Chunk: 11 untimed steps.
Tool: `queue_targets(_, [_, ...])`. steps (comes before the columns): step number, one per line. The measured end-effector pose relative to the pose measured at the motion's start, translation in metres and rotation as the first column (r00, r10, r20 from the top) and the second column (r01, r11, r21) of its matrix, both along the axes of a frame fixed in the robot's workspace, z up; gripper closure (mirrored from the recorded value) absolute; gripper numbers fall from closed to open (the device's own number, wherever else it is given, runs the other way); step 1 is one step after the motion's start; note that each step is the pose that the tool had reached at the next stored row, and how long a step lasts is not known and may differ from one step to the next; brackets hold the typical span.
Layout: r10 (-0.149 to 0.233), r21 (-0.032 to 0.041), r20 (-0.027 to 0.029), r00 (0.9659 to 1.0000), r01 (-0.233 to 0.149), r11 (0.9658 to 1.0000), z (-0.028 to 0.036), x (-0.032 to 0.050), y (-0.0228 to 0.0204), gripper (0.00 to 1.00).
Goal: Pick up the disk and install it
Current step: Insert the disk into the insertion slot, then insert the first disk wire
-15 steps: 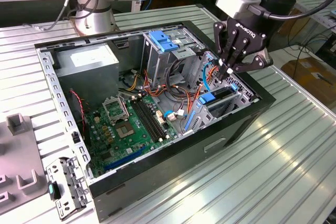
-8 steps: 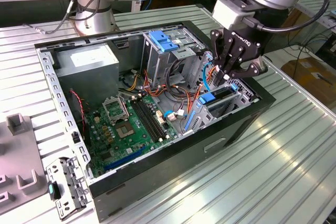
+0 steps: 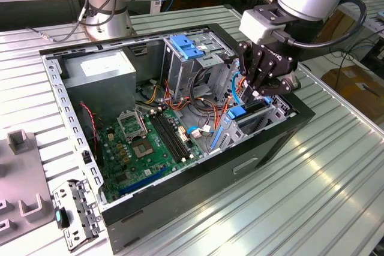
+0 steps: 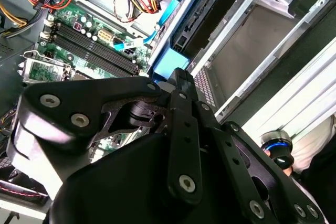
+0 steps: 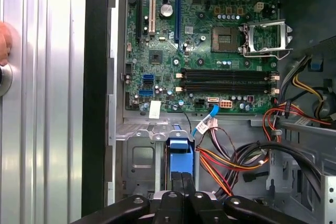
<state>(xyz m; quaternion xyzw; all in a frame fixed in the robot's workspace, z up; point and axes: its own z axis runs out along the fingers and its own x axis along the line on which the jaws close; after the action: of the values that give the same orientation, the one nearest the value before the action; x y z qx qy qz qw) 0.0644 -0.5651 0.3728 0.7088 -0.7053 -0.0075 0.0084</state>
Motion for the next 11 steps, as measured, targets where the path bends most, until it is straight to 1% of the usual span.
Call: queue_targets(11, [0.000,0.0003,0.0000,1.0000,0.000,1.0000,-0.0005,0.0002,0.0000,0.89])
